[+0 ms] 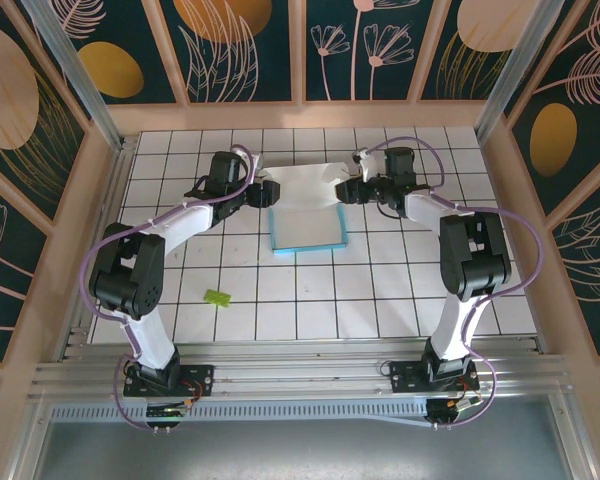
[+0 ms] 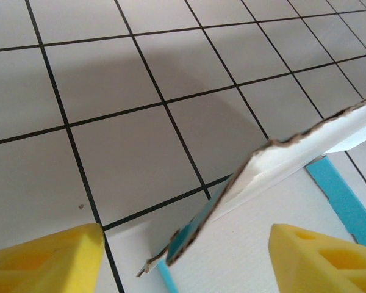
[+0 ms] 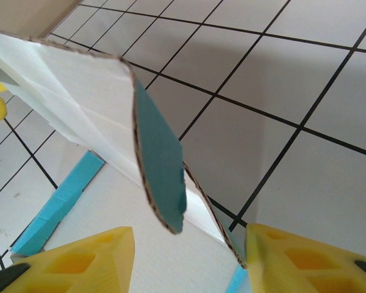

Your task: Fold the paper box

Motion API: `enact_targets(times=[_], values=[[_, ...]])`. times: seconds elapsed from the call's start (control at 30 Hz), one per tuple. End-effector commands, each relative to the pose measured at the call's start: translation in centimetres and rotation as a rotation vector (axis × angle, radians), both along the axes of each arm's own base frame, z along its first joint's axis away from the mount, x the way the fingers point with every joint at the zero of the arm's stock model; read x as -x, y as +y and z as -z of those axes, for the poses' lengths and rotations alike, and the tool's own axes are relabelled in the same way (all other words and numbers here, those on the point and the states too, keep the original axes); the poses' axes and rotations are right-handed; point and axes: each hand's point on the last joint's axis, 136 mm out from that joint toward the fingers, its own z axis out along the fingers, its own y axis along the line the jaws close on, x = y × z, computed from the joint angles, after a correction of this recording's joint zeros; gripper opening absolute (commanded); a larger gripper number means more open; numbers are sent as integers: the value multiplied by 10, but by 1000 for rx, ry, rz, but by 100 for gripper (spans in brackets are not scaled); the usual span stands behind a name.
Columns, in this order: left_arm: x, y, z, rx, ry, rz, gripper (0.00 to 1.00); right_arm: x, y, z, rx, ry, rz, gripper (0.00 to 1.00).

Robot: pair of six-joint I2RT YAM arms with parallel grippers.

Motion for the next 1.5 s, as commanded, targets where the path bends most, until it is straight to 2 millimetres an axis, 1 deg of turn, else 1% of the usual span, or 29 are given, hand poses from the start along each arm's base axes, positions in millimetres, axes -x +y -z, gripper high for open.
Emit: enact_targets(times=[0.0, 0.07, 0.3, 0.5, 0.7, 0.77, 0.9, 1.03, 1.17, 1.33, 1.47], values=[[-7, -5, -13, 50, -24, 13, 64, -2, 1, -18, -4, -37, 37, 51], [-6, -7, -14, 68, -16, 19, 61, -3, 2, -20, -14, -26, 48, 52], [-1, -13, -20, 160, 29, -5, 58, -3, -1, -28, -49, 10, 139, 51], [3, -17, -25, 236, 67, -35, 57, 2, 6, -30, -98, 75, 180, 47], [5, -17, -19, 236, 100, -91, 60, 10, 14, -18, -94, 120, 209, 47], [7, -22, -16, 244, 109, -90, 59, 14, 20, -15, -97, 127, 201, 47], [13, -36, -11, 259, 125, -72, 59, 18, 23, -7, -95, 143, 212, 47], [19, -41, -5, 267, 138, -70, 59, 22, 22, -3, -119, 167, 232, 47], [22, -39, -2, 262, 143, -79, 59, 25, 22, -5, -141, 163, 239, 47], [28, -37, 0, 259, 144, -80, 59, 31, 21, 6, -125, 180, 252, 47], [34, -37, 2, 272, 147, -73, 59, 39, 22, 10, -133, 181, 246, 47]])
